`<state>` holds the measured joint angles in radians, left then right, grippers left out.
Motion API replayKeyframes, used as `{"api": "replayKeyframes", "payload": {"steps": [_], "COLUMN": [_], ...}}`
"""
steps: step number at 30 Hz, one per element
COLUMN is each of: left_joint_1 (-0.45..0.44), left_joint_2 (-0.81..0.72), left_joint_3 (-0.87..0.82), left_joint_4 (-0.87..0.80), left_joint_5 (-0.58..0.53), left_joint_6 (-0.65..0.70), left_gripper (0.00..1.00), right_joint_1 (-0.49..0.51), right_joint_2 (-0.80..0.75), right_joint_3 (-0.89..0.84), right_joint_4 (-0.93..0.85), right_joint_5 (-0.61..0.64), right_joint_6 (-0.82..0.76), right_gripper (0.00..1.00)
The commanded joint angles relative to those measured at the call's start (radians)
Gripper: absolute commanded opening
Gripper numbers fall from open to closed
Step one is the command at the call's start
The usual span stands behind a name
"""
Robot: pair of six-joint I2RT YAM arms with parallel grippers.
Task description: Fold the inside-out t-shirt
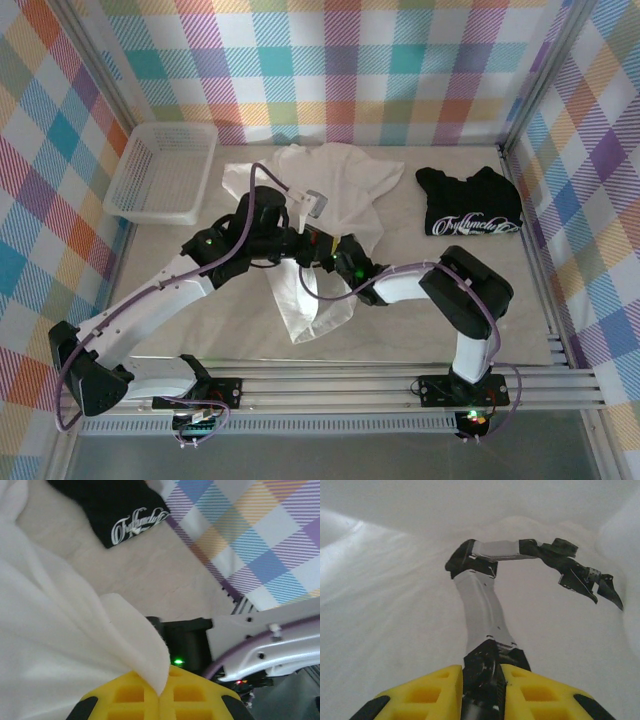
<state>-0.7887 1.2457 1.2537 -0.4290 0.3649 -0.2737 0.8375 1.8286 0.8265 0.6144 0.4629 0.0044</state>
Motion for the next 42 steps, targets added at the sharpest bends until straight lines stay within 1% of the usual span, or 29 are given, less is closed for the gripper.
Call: {"api": "replayKeyframes", "payload": {"steps": [1,4,6,8,9,13,15,16,17,18,23,25,28,32,37,40,42], "left_joint_1": [-0.022,-0.026,-0.027,-0.026,-0.026,-0.023,-0.023,-0.023,-0.023,-0.023,-0.024,-0.027,-0.034,-0.041,-0.045,-0.045,-0.045], "left_joint_2": [-0.022,-0.023,-0.041,-0.069,-0.087,-0.14,-0.15,-0.152,-0.153,-0.152,-0.128,-0.11,-0.077,-0.02,0.047,0.057,0.052], "left_joint_3": [0.061,0.089,0.098,0.098,0.093,0.049,0.035,0.029,0.026,0.023,0.054,0.083,0.144,0.231,0.352,0.4,0.424], "left_joint_4": [0.04,0.028,0.015,-0.002,-0.013,-0.034,-0.039,-0.039,-0.036,-0.027,0.04,0.063,0.084,0.104,0.081,0.065,0.048], "left_joint_5": [0.049,0.039,0.005,-0.068,-0.116,-0.314,-0.363,-0.379,-0.38,-0.358,-0.153,-0.102,-0.07,-0.044,0.017,0.038,0.041], "left_joint_6": [-0.011,0.004,0.015,0.038,0.052,0.095,0.115,0.119,0.119,0.119,0.102,0.085,0.071,0.078,0.094,0.11,0.125], "left_gripper": [0.0,0.0,0.0,0.0,0.0,0.0,0.0,0.0,0.0,0.0,0.0,0.0,0.0,0.0,0.0,0.0,0.0], "right_joint_1": [-0.015,-0.041,-0.081,-0.119,-0.136,-0.152,-0.159,-0.163,-0.166,-0.166,-0.164,-0.156,-0.139,-0.12,-0.118,-0.119,-0.124], "right_joint_2": [0.029,0.035,0.021,0.002,-0.011,-0.058,-0.074,-0.079,-0.079,-0.075,0.007,0.049,0.106,0.174,0.263,0.319,0.356], "right_joint_3": [0.087,0.126,0.116,0.111,0.108,0.077,0.076,0.077,0.08,0.092,0.23,0.286,0.358,0.423,0.555,0.642,0.705], "right_joint_4": [-0.169,-0.233,-0.238,-0.25,-0.255,-0.232,-0.245,-0.251,-0.258,-0.275,-0.422,-0.469,-0.518,-0.556,-0.649,-0.717,-0.775], "right_joint_5": [-0.009,-0.015,-0.071,-0.139,-0.193,-0.343,-0.375,-0.398,-0.395,-0.378,-0.266,-0.224,-0.183,-0.146,-0.122,-0.097,-0.09], "right_joint_6": [-0.001,-0.001,0.018,0.019,0.002,-0.113,-0.155,-0.168,-0.174,-0.18,-0.203,-0.231,-0.262,-0.252,-0.246,-0.25,-0.242], "right_gripper": [0.29,0.31,0.31,0.32,0.33,0.35,0.36,0.37,0.37,0.38,0.38,0.39,0.4,0.44,0.52,0.57,0.63]}}
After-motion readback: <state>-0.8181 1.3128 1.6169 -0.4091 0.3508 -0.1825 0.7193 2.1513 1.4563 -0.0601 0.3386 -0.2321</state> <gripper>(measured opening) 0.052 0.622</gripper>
